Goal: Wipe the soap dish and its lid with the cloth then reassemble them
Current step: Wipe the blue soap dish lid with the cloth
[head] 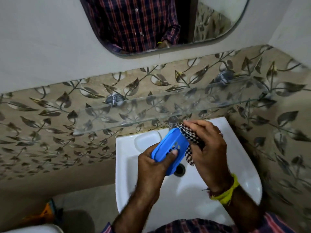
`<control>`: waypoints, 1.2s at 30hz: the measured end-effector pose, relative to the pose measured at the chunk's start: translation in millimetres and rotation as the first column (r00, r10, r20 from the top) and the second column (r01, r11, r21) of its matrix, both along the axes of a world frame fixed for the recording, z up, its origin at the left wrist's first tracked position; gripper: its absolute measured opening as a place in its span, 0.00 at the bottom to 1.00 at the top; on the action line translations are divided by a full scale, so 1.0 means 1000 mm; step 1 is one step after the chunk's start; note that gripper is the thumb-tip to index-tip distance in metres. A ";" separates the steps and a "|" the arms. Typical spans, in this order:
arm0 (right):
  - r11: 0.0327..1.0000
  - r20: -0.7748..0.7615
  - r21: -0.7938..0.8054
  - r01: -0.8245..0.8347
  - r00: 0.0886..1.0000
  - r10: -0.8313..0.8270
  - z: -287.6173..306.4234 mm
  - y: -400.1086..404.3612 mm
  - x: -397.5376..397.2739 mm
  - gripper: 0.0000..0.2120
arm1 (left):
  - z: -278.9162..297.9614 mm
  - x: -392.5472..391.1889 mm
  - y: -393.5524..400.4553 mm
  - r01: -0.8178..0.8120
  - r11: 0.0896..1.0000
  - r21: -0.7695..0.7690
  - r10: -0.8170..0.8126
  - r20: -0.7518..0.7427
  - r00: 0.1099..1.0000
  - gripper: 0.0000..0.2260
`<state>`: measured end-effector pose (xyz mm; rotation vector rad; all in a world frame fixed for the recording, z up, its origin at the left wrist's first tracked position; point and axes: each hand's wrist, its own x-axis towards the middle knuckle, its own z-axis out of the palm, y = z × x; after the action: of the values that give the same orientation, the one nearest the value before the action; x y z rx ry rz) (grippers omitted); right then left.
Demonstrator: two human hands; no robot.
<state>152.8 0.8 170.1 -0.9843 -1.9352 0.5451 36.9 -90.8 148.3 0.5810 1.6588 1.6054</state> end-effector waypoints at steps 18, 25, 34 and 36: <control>0.999 0.173 0.008 -0.034 0.984 0.032 0.016 -0.007 -0.009 0.09 | -0.004 0.001 0.007 0.160 0.955 0.248 -0.283 0.614 0.737 0.26; 0.990 0.072 0.005 -0.138 0.988 0.137 0.014 -0.017 -0.017 0.14 | -0.003 -0.001 0.008 0.135 0.956 0.261 -0.262 0.553 0.791 0.26; 0.967 0.040 0.134 -0.218 0.976 0.215 0.017 -0.011 -0.018 0.13 | -0.006 0.000 0.006 0.167 0.946 0.277 -0.286 0.476 0.831 0.22; 0.946 0.097 0.183 -0.266 0.963 0.252 0.012 -0.014 -0.010 0.13 | -0.003 0.001 0.004 0.144 0.941 0.307 -0.279 0.460 0.843 0.23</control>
<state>142.9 -13.3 181.8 -0.6370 -2.1540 0.4604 38.0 -86.4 145.0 0.4132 0.9722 1.6446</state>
